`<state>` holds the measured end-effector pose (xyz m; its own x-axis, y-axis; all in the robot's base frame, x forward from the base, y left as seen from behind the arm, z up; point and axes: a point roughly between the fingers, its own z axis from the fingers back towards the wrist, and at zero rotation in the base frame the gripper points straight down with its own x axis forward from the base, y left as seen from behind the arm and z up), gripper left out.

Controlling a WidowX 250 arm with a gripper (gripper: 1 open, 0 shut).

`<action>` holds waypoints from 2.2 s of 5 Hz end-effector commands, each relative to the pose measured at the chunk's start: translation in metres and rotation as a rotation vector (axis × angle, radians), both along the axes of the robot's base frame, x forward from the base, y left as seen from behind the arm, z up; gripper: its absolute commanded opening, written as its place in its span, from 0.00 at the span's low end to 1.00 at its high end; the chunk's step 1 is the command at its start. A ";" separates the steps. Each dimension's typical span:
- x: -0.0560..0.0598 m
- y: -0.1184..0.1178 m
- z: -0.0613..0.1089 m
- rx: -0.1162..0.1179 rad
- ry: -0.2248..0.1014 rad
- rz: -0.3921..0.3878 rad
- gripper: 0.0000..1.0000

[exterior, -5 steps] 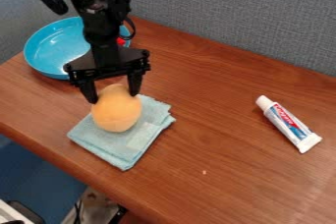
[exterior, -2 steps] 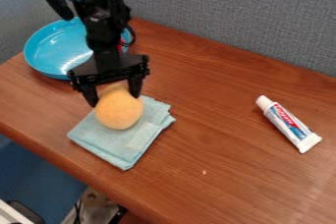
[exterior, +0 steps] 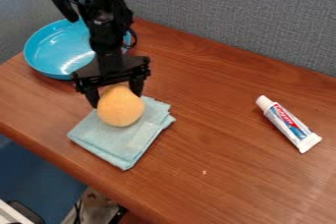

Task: Put the red object on the blue plate

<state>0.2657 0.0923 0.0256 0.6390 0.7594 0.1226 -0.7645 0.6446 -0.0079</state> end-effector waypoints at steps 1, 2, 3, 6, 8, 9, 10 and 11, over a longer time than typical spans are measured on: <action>-0.011 0.001 -0.022 -0.019 0.077 0.030 0.00; -0.011 0.003 -0.017 -0.023 0.076 0.031 0.00; -0.010 0.005 -0.009 -0.029 0.073 0.031 0.00; -0.008 0.008 0.010 -0.049 0.068 0.018 0.00; -0.007 0.008 0.018 -0.065 0.070 0.017 0.00; -0.005 0.008 0.022 -0.074 0.071 0.019 0.00; -0.004 0.008 0.025 -0.083 0.071 0.020 0.00; -0.002 0.008 0.029 -0.095 0.070 0.022 0.00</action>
<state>0.2579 0.0937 0.0388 0.6351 0.7711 -0.0448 -0.7713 0.6363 0.0175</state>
